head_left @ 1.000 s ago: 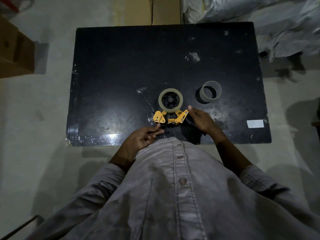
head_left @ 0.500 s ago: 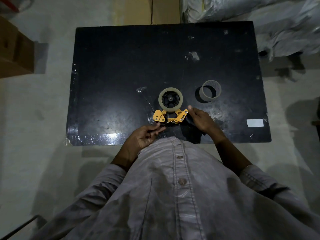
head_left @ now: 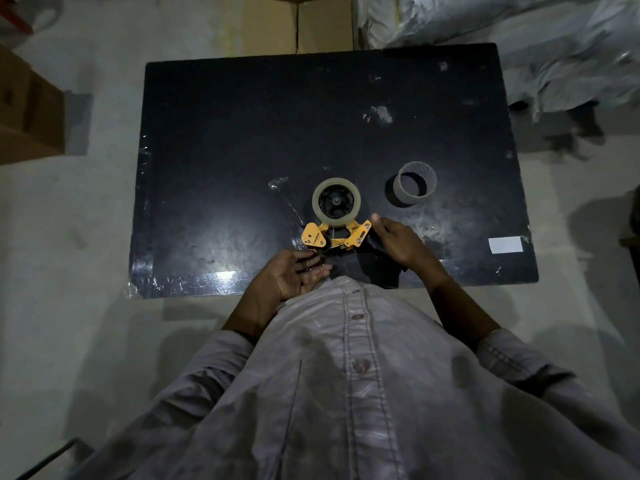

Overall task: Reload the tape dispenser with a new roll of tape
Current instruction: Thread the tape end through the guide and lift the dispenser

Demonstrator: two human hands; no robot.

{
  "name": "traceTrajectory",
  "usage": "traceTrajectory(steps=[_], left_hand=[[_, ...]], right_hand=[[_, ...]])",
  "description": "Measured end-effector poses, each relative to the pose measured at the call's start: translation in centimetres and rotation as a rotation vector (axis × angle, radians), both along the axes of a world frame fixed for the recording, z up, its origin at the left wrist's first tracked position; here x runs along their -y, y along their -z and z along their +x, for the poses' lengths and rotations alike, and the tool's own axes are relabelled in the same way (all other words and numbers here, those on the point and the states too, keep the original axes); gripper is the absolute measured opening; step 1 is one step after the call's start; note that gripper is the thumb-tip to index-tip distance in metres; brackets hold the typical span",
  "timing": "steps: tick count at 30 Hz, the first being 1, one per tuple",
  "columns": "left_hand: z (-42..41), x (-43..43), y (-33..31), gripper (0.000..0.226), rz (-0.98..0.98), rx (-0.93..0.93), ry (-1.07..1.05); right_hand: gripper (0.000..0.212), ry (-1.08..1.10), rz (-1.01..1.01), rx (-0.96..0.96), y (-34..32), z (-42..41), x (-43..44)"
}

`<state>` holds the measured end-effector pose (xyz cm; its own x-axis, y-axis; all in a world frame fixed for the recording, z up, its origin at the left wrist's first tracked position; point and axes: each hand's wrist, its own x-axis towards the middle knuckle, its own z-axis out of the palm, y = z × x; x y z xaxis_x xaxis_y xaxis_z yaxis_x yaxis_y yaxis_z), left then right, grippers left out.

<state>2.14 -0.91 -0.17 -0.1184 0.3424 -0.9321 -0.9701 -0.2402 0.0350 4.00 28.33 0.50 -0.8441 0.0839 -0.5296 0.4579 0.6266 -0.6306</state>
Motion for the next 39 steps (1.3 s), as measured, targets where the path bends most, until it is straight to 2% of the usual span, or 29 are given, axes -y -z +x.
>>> traceTrajectory(steps=[5,9,15,18,22,25,30,32,35,39], left_hand=[[-0.1,-0.5,-0.2,0.028,0.045,0.083,-0.109],[-0.2,-0.9,-0.4,0.012,-0.016,0.028,-0.109],[0.1,-0.9,-0.1,0.028,-0.078,-0.028,-0.022],[0.3,-0.9,-0.3,0.025,-0.113,-0.060,0.011],[0.5,-0.8,0.1,0.031,-0.136,-0.082,0.019],[0.5,-0.5,0.4,0.030,-0.172,-0.100,0.043],[0.0,0.6,0.7,0.014,-0.319,-0.184,0.200],[-0.2,1.0,0.7,0.013,-0.318,-0.196,0.270],[-0.3,1.5,0.8,0.017,-0.276,-0.185,0.286],[-0.4,1.9,1.2,0.019,-0.197,-0.164,0.201]], right_hand=[[0.081,-0.008,0.000,-0.011,0.1,0.0,-0.1],[0.076,-0.013,0.000,-0.012,0.2,0.1,-0.1],[0.075,-0.002,-0.002,0.007,-0.3,0.2,-0.1],[0.082,0.032,-0.104,0.159,-1.0,-0.3,-0.3],[0.102,0.089,-0.434,0.505,-1.5,-1.5,-0.5],[0.118,0.064,-0.622,0.640,-0.9,-2.0,-0.7],[0.101,0.137,-0.860,0.714,1.2,-1.1,-0.3],[0.087,0.143,-0.911,0.727,1.8,-0.6,-0.3],[0.074,0.169,-0.926,0.712,2.2,0.6,0.2],[0.075,0.219,-0.901,0.684,2.1,1.3,1.0]])
